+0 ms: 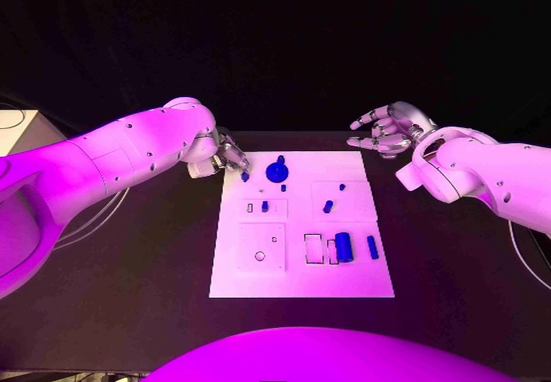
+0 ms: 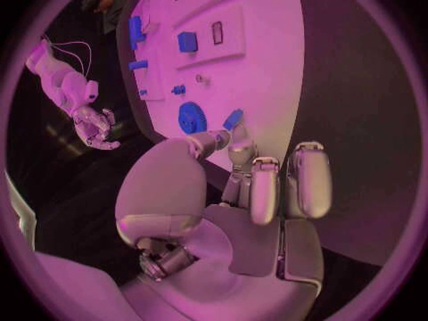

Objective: Assemble the parts on the task board

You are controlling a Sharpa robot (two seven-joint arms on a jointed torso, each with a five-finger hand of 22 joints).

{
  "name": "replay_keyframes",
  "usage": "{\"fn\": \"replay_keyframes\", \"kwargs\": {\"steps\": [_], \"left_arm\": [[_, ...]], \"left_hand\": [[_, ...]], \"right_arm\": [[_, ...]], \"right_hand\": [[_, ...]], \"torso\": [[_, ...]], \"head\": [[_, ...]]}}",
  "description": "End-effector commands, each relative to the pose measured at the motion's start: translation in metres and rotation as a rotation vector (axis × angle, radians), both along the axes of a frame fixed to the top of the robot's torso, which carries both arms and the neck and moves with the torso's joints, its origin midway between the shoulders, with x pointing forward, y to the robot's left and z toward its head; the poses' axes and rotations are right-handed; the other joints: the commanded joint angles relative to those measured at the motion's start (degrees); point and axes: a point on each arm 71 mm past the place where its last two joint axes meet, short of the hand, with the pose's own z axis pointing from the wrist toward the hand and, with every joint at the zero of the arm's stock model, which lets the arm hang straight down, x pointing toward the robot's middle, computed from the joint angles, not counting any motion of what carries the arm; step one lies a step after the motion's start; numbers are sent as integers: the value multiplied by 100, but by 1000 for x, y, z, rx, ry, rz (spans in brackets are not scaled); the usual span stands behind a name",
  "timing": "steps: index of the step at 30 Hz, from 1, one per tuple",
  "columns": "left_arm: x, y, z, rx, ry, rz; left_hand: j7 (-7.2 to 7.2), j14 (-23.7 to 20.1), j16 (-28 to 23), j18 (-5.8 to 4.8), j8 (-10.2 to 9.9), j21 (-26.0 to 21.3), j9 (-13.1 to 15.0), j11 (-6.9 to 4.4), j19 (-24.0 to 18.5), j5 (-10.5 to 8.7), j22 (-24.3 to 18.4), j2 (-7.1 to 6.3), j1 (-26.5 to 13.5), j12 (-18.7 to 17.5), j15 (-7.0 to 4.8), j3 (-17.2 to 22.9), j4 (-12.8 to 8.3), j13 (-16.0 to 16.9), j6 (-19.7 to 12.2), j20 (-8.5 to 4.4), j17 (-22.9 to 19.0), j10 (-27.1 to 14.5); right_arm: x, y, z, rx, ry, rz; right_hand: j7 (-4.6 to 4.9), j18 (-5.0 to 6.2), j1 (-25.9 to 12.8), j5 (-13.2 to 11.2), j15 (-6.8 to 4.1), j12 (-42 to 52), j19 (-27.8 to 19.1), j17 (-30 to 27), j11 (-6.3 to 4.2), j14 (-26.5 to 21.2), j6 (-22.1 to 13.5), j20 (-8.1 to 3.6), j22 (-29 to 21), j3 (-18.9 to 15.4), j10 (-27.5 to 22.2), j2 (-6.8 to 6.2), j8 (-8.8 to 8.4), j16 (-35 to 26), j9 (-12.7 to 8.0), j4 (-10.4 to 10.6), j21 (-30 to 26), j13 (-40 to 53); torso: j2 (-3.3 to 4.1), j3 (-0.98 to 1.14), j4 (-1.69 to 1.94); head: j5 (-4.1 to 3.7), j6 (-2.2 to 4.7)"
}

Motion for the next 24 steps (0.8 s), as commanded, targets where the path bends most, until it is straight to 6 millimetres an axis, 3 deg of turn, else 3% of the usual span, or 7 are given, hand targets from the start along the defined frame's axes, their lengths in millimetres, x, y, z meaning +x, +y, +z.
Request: {"fn": "replay_keyframes", "kwargs": {"steps": [1, 24], "left_arm": [[-1, -1, -1, -2, 27, -10], [0, 1, 0, -9, 12, 1]], "left_hand": [[17, 505, -15, 40, -31, -39, -15, 22, -23, -22, 77, -11, -72, 10, -12, -65, 27, -5, 28, 14, 1304, -3], [19, 503, -19, 41, -48, -44, -37, 26, -27, -23, 72, -19, -119, 14, -9, -135, 63, -6, 41, 17, 1299, -10]], "right_arm": [[0, 1, 0, 0, -2, 16], [0, 0, 0, 0, -1, 14]], "right_hand": [[3, 56, -46, 25, 32, -23, -28, -9, -5, 54, -38, -10, -7, 46, -30, 6, 25, -28, 6, 5, -35, -9], [3, 56, -46, 25, 32, -23, -28, -9, -5, 54, -38, -10, -7, 46, -30, 6, 25, -28, 6, 5, -35, -9]], "torso": [[1, -2, 1], [-1, 0, -2]], "head": [[0, 0], [8, 0]]}}
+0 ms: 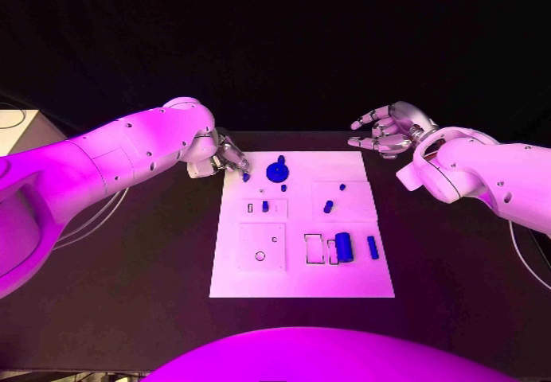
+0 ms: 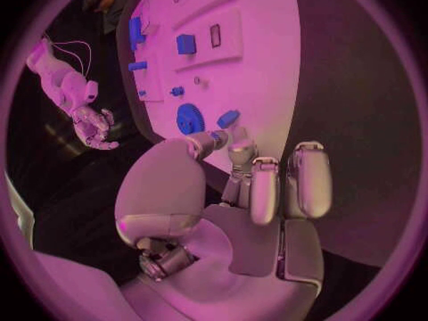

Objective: Assemble the parts on the task board

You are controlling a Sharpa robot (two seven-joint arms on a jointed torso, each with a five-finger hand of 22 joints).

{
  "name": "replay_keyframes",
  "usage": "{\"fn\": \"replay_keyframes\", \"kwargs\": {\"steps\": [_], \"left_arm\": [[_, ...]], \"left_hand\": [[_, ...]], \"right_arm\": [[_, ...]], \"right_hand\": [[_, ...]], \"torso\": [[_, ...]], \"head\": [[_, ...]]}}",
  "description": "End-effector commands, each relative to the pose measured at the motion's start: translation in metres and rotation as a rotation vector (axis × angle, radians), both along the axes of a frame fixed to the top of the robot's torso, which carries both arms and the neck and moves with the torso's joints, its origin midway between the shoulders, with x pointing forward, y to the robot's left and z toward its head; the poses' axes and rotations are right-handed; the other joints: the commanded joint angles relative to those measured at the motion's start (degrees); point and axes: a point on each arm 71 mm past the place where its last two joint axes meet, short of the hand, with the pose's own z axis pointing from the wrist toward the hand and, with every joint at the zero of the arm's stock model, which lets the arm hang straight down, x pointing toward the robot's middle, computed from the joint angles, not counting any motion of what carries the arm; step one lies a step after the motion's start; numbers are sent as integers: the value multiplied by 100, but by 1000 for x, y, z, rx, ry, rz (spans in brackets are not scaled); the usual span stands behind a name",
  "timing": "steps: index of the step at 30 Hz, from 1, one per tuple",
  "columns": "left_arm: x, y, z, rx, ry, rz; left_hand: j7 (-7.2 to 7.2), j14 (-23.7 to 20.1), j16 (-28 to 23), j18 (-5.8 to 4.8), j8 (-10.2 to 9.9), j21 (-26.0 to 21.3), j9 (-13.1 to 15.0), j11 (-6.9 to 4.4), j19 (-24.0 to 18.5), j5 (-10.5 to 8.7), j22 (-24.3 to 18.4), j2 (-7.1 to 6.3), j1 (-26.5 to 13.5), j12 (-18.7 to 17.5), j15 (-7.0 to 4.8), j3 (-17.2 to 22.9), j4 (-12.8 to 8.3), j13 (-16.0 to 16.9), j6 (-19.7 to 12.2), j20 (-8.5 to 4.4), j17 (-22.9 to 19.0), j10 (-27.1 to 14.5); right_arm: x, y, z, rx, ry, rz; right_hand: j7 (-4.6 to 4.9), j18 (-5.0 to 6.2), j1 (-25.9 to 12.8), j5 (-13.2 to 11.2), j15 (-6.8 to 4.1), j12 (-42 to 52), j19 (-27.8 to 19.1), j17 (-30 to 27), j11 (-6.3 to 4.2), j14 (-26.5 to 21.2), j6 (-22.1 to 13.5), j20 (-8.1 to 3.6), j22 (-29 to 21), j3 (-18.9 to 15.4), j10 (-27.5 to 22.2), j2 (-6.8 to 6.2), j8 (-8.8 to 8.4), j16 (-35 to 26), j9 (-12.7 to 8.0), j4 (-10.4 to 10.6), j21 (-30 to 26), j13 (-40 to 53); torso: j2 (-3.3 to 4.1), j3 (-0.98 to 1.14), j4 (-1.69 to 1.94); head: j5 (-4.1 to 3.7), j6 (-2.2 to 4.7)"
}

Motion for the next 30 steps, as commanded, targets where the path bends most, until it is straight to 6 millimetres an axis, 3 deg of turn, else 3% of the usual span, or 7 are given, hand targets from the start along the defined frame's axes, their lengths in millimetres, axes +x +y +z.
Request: {"fn": "replay_keyframes", "kwargs": {"steps": [1, 6, 8, 13, 22, 30], "left_arm": [[0, -1, 1, -19, -10, -1], [1, -1, 4, -46, -63, -16], [1, -1, 6, -53, -85, -31], [-1, -2, 10, -53, -123, -77], [-7, -7, 15, 16, -125, -186], [-9, -8, 13, 109, -96, -231]], "left_hand": [[12, 501, -22, 42, -32, -27, -17, 29, -30, -26, 63, -10, -85, 14, -6, -78, 26, -9, 33, 18, 1294, -13], [63, 485, -45, 46, -134, -48, -104, 74, -45, -43, 43, -167, -314, 17, 30, -514, 238, -30, 10, 44, 1261, -46], [117, 464, -75, 57, -262, -85, -191, 120, -81, -52, -7, -304, -394, -36, 65, -784, 348, -116, -86, 67, 1219, -126], [207, 443, -99, 69, -503, -123, -377, 201, -117, -55, -50, -383, -271, -188, 138, -1106, 472, -358, -221, 128, 1183, -334], [245, 416, -127, 91, -598, -188, -479, 240, -187, -44, -136, -417, -129, -239, 178, -1317, 567, -464, -249, 168, 1140, -447], [231, 412, -127, 94, -573, -196, -504, 232, -195, -16, -138, -339, 53, -220, 177, -1378, 581, -465, -168, 181, 1137, -461]], "right_arm": [[0, 1, 0, 0, -1, 15], [0, 0, 0, -1, -1, 14], [0, 0, 0, -1, -1, 13], [0, -1, 0, -2, -1, 10], [0, -2, -1, -3, 1, 9], [0, -2, -1, -3, 3, 9]], "right_hand": [[4, 57, -47, 25, 32, -23, -28, -6, -5, 54, -39, -10, -7, 30, -30, 6, 25, -28, 7, -11, -35, -9], [4, 57, -47, 25, 32, -23, -28, -6, -5, 54, -39, -10, -7, 30, -30, 6, 25, -28, 7, -11, -35, -9], [4, 57, -47, 25, 32, -23, -28, -6, -5, 54, -39, -10, -7, 30, -30, 6, 25, -28, 7, -11, -35, -9], [4, 57, -47, 25, 32, -23, -28, -6, -5, 54, -39, -10, -7, 30, -30, 6, 25, -28, 7, -11, -35, -9], [4, 57, -47, 25, 32, -23, -28, -6, -5, 54, -39, -10, -7, 30, -30, 6, 25, -28, 7, -11, -35, -9], [4, 56, -71, 25, 32, -20, -24, -2, -6, 58, -49, -11, -12, 30, -24, 10, 37, -31, 11, -5, -47, -10]], "torso": [[-1, 0, -2], [-1, -1, -3], [-5, 0, -2], [-11, 4, 4], [-4, 1, -1], [-3, 4, -5]], "head": [[-2, 0], [-3, 0], [-6, 0], [-8, 0], [3, 0], [14, 0]]}}
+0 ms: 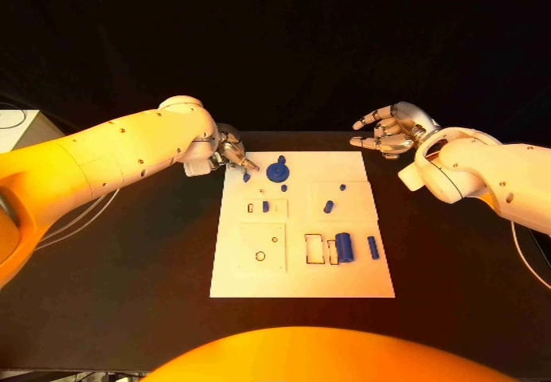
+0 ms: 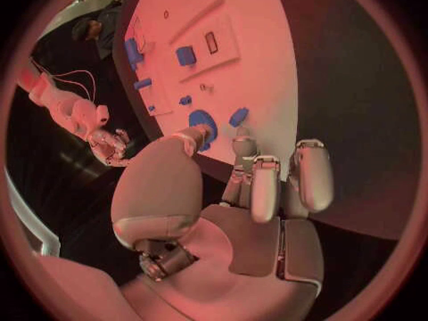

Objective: Assemble the parts on the task board

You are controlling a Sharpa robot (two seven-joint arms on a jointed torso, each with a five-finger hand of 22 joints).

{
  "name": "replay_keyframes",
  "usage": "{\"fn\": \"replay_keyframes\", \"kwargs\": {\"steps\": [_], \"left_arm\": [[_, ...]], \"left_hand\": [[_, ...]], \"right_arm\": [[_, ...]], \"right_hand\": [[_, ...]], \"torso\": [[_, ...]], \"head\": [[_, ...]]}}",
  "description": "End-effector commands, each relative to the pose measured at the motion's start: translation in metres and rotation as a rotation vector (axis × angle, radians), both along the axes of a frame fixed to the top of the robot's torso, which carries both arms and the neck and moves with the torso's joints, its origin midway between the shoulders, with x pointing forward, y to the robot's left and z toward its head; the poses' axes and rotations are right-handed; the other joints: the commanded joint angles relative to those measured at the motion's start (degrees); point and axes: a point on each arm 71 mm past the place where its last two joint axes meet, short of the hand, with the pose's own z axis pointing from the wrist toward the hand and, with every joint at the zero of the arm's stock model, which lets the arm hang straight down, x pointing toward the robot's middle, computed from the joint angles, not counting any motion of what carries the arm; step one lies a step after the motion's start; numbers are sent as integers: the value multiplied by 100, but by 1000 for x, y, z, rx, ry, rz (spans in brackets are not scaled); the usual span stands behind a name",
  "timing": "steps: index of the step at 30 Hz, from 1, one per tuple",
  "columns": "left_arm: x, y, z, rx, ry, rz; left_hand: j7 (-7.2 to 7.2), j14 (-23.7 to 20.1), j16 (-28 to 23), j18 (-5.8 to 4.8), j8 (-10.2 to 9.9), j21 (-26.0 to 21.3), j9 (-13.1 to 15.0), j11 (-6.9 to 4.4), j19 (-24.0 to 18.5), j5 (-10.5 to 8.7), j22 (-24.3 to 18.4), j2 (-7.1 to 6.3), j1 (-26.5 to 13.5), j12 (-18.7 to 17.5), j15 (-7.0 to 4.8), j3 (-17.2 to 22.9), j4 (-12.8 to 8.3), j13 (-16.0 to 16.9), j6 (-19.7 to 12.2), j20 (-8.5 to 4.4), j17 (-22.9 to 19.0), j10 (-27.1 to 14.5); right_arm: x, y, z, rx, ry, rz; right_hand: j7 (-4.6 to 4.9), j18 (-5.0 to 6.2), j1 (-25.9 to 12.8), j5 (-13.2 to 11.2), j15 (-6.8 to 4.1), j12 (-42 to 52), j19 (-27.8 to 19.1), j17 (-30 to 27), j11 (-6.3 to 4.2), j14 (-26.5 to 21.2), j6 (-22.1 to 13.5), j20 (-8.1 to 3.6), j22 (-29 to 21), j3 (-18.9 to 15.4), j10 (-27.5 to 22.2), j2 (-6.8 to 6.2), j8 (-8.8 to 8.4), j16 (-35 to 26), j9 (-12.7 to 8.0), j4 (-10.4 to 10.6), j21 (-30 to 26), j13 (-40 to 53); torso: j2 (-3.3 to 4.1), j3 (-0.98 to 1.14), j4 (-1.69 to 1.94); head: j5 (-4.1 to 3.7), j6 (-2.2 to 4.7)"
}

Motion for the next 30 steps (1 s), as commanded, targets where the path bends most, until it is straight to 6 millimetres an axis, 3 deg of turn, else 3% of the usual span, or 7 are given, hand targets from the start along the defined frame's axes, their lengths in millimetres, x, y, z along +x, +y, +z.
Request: {"fn": "replay_keyframes", "kwargs": {"steps": [1, 30], "left_arm": [[-1, -1, -1, 85, 13, -54], [0, -3, -2, 105, 33, -62]], "left_hand": [[-6, 399, -20, 97, 5, -26, -8, -6, -28, 10, -10, 13, 71, -4, 41, -29, 0, -8, 56, 6, 1130, -46], [-22, 398, -17, 96, 44, -25, -16, -18, -25, 9, 0, 67, 196, 11, 33, -90, 17, -10, 107, 4, 1132, -55]], "right_arm": [[0, 1, -1, 0, 2, 17], [0, 2, -1, 0, 8, 19]], "right_hand": [[4, 57, -49, 25, 32, -21, -24, -2, -6, 58, -50, -11, -5, 30, -24, -13, 37, -31, 4, -4, -13, -5], [2, 54, -58, 28, 29, -13, -11, 2, -8, 64, -56, -13, -2, 36, -12, -9, 52, -34, 9, -9, -10, -3]], "torso": [[2, 0, -4], [5, 0, 0]], "head": [[8, 0], [2, 0]]}}
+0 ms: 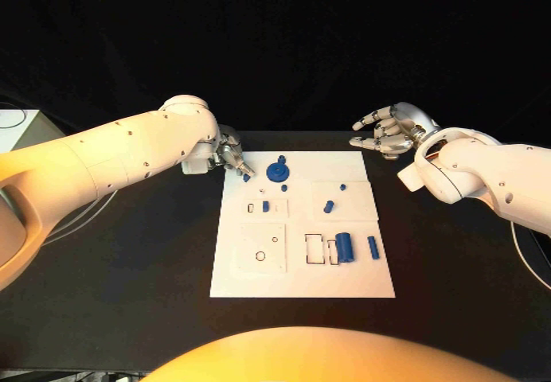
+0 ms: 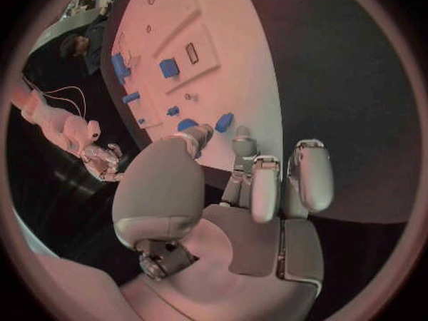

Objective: Assemble the parts on the task board

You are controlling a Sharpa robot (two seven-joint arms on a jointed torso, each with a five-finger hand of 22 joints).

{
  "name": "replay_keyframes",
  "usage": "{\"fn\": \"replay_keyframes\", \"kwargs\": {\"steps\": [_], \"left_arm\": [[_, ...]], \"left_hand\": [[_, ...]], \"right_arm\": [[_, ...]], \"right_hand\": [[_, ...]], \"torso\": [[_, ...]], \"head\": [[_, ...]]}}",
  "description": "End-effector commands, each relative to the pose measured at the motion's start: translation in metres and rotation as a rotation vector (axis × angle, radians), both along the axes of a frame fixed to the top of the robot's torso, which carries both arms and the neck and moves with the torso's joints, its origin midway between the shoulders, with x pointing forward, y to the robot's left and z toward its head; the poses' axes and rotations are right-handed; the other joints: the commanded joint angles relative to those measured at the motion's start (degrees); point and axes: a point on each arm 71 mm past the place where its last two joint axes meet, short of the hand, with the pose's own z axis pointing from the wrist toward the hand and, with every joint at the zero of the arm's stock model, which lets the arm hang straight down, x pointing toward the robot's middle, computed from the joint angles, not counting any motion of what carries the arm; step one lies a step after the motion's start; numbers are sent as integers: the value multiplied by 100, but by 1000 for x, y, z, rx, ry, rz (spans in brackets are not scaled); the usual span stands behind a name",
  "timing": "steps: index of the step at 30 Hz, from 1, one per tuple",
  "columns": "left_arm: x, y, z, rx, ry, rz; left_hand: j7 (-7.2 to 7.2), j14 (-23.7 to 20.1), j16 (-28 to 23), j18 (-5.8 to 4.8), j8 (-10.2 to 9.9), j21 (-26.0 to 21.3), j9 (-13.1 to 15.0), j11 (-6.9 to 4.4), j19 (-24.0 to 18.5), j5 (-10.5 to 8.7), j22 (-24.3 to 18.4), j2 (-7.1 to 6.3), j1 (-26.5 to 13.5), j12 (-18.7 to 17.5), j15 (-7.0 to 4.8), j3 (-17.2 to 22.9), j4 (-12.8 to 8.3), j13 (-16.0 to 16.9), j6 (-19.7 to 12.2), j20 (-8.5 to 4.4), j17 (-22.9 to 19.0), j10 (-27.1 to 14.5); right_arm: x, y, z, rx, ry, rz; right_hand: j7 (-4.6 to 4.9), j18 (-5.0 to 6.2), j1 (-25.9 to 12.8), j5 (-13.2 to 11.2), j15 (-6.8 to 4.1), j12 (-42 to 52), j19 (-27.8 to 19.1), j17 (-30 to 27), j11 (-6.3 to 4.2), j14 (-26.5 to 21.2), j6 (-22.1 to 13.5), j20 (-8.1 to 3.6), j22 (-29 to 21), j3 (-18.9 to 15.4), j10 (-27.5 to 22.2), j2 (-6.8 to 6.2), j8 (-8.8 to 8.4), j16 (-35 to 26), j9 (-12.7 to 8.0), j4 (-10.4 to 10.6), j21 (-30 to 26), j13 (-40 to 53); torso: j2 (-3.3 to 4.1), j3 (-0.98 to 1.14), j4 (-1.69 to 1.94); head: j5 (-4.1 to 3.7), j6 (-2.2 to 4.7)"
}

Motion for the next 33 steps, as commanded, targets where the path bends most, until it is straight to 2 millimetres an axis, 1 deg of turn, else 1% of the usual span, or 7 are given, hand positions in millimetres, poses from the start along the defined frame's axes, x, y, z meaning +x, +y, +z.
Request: {"fn": "replay_keyframes", "kwargs": {"steps": [1, 8, 16, 21, 26, 29, 33], "left_arm": [[-1, -2, -1, -4, 34, -17], [-2, -5, -1, -7, 39, -22], [-2, -7, -1, -13, 38, -25], [-1, -8, -1, -28, 39, -19], [-1, -8, -1, -39, 44, -13], [-1, -7, -1, -45, 45, -10], [-1, -8, -1, -57, 47, -3]], "left_hand": [[-3, 398, -16, 97, 25, -27, -5, 1, -28, 10, 6, -1, 75, 14, 32, -39, -6, 6, 51, 4, 1132, -33], [-21, 401, -10, 95, 55, -21, -12, -17, -21, 22, 20, 98, 218, 27, 17, -45, -11, 4, 80, -5, 1140, -29], [-33, 406, -2, 95, 70, -21, -22, -29, -20, 27, 25, 175, 346, 35, 6, -36, -29, 3, 90, -14, 1149, -23], [-43, 408, 1, 94, 80, -21, -37, -39, -18, 34, 29, 273, 465, 40, -3, -10, -37, -2, 98, -23, 1150, -16], [-49, 405, -2, 96, 85, -27, -45, -44, -23, 31, 24, 324, 537, 32, -7, 16, -48, -19, 99, -28, 1145, -26], [-65, 409, 3, 96, 108, -27, -49, -57, -22, 32, 27, 414, 650, 32, -17, 81, -81, -23, 120, -34, 1151, -25], [-108, 416, 13, 94, 182, -23, -34, -99, -14, 39, 43, 584, 968, 25, -55, 362, -270, -37, 113, -63, 1163, -19]], "right_arm": [[0, 1, -1, 0, 5, 18], [0, 2, -1, 0, 6, 19], [0, 2, -1, 0, 6, 20], [0, 2, -1, 0, 6, 20], [0, 2, -1, 0, 6, 19], [0, 2, -1, 0, 6, 19], [0, 2, -1, -1, 7, 19]], "right_hand": [[2, 54, -58, 28, 29, -13, -12, 2, -8, 64, -56, -13, -2, 36, -12, -9, 18, -34, 5, -9, -10, -3], [2, 54, -58, 28, 29, -13, -12, 2, -8, 64, -56, -13, -2, 36, -12, -9, 18, -34, 5, -9, -10, -3], [2, 54, -58, 28, 29, -13, -12, 2, -8, 64, -56, -13, -2, 36, -12, -9, 18, -34, 5, -9, -10, -3], [2, 54, -58, 28, 29, -13, -12, 2, -8, 64, -56, -13, -2, 36, -12, -9, 18, -34, 5, -9, -10, -3], [2, 54, -58, 28, 29, -13, -12, 2, -8, 64, -56, -13, -2, 36, -12, -9, 18, -34, 5, -9, -10, -3], [2, 54, -58, 28, 29, -13, -12, 2, -8, 64, -56, -13, -2, 36, -12, -9, 18, -34, 5, -9, -10, -3], [2, 54, -58, 28, 29, -13, -12, 2, -8, 64, -56, -13, -2, 36, -12, -9, 18, -34, 5, -9, -10, -3]], "torso": [[0, 1, 0], [2, 0, 2], [-1, -1, -2], [0, 0, 0], [-1, -3, -3], [1, -4, 0], [0, -3, 2]], "head": [[-1, 0], [6, 0], [8, 0], [4, 0], [5, 0], [6, 0], [2, 0]]}}
